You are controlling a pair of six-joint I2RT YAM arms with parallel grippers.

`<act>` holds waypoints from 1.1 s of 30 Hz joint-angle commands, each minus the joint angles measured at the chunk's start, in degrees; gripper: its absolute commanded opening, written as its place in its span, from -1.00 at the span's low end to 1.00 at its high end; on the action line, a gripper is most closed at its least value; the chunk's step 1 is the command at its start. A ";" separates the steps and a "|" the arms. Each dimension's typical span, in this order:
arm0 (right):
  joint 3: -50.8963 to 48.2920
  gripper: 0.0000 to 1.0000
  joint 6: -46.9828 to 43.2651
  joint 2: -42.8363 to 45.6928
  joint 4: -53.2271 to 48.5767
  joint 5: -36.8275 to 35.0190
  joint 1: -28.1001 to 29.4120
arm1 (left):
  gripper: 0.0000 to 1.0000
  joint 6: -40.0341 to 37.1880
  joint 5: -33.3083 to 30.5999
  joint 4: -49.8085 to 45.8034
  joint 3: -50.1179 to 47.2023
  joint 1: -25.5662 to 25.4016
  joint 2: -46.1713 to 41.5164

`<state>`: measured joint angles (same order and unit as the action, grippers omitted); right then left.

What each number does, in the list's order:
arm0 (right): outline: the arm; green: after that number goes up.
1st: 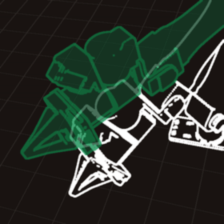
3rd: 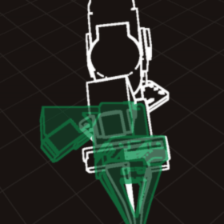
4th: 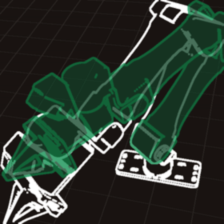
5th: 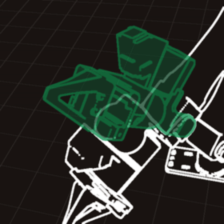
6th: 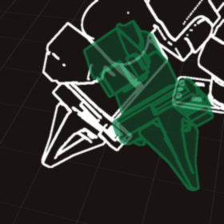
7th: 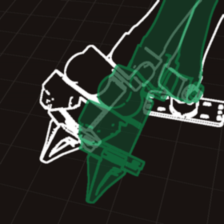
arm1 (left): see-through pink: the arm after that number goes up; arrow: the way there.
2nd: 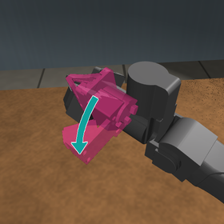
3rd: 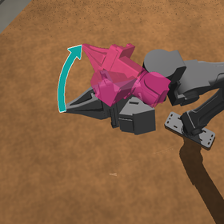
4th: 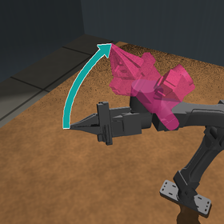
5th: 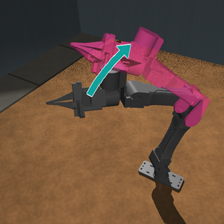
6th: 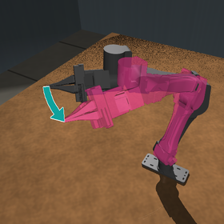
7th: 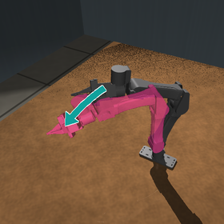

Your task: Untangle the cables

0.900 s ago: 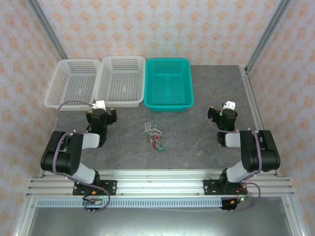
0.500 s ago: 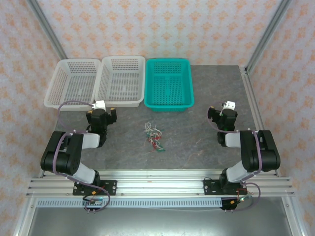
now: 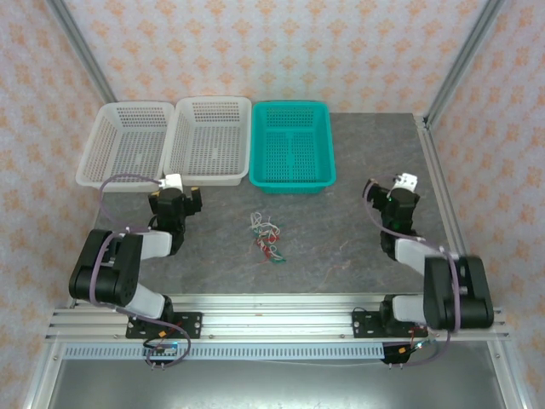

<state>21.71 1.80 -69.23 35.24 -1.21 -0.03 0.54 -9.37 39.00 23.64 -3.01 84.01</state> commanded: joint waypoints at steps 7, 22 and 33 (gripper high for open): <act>11.59 0.92 27.47 20.62 -36.96 8.30 0.21 | 1.00 8.27 -3.88 -20.96 2.91 -0.65 -19.17; 42.66 0.88 15.44 -7.36 -72.29 21.42 31.54 | 0.78 37.25 16.39 -67.19 22.46 -19.71 -28.83; 41.84 0.85 16.50 -13.93 -69.52 28.06 36.09 | 0.42 45.61 22.57 -60.79 23.77 -32.85 -17.24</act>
<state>63.96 18.74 -83.07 -33.32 24.99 35.88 42.50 11.51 -24.25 46.04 -35.46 65.30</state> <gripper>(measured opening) 0.928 0.713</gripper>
